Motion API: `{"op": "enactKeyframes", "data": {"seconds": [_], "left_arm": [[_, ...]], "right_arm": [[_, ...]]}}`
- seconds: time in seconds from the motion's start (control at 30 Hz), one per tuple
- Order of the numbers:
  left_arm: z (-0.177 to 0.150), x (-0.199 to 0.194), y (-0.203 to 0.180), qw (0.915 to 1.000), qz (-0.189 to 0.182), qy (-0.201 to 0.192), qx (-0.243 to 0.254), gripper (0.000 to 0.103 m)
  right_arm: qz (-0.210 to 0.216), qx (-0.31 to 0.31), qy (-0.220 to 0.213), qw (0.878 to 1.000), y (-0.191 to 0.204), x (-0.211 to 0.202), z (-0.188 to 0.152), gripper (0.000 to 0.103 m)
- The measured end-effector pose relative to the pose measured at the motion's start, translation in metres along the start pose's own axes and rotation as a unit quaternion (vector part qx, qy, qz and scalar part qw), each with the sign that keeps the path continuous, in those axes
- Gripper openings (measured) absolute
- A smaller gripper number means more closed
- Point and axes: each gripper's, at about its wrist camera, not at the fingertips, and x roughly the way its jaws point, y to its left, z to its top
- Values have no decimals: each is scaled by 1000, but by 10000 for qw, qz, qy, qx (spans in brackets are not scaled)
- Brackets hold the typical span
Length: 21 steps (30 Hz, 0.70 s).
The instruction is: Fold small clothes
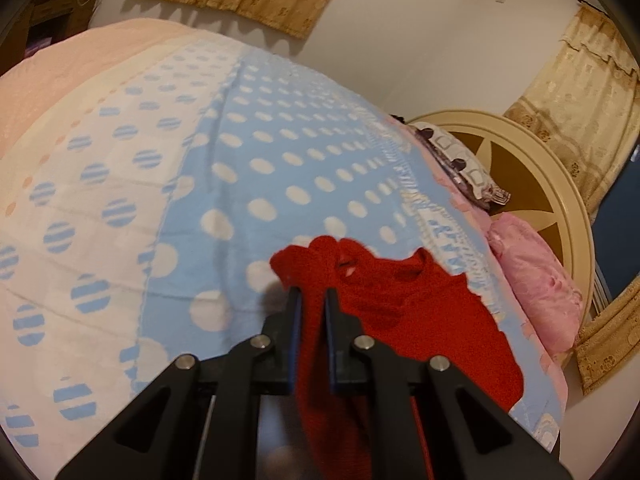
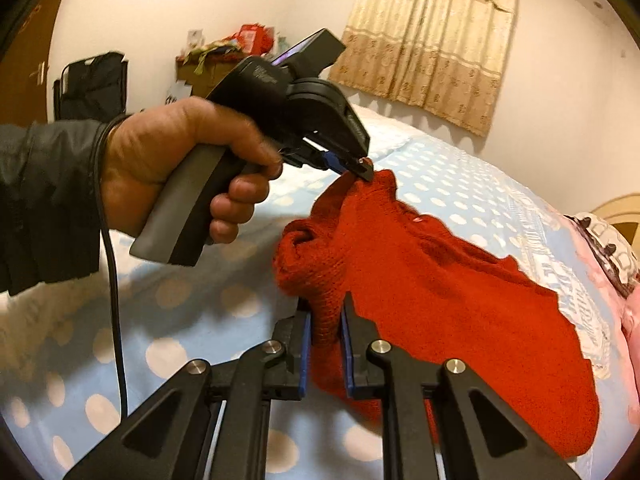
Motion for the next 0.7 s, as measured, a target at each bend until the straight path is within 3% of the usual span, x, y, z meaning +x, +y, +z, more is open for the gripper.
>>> {"op": "enactKeyframes", "data": {"seconds": [0.27,0.7], "left_arm": [[6,3,-23,9997,-182,-181,11,10],[17,9,-78,9974,-518,-441,214,10]], "right_arm": [[-51,253,-120,9996,-12,-12,-6,12],[-299,816,-269,9959,-69,-39,-16,11]]}}
